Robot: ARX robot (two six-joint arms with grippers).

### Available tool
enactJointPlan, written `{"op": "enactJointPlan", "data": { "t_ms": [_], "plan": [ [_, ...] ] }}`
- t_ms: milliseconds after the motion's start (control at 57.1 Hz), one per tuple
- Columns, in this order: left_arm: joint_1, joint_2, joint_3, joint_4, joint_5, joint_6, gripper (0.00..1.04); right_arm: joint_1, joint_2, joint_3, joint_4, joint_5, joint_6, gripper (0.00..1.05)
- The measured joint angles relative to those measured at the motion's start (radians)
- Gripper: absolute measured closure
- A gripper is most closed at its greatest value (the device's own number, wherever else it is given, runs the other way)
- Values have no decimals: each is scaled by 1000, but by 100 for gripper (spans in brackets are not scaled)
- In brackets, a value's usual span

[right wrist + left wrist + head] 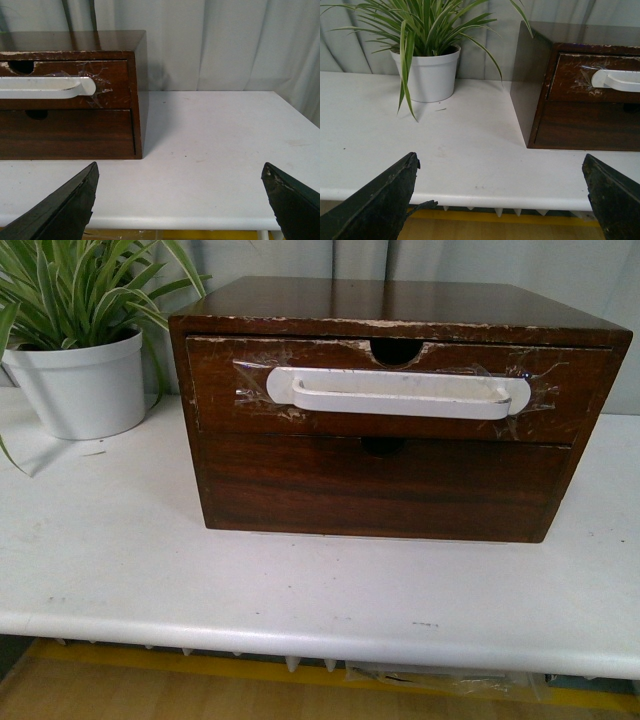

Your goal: Open drawer

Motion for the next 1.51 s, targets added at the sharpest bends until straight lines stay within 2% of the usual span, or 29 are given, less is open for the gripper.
{"op": "enactJointPlan", "data": {
  "t_ms": [1506],
  "plan": [
    [0,0,0,0,0,0,6,0,0,0,0,0,0,9]
  ]
}}
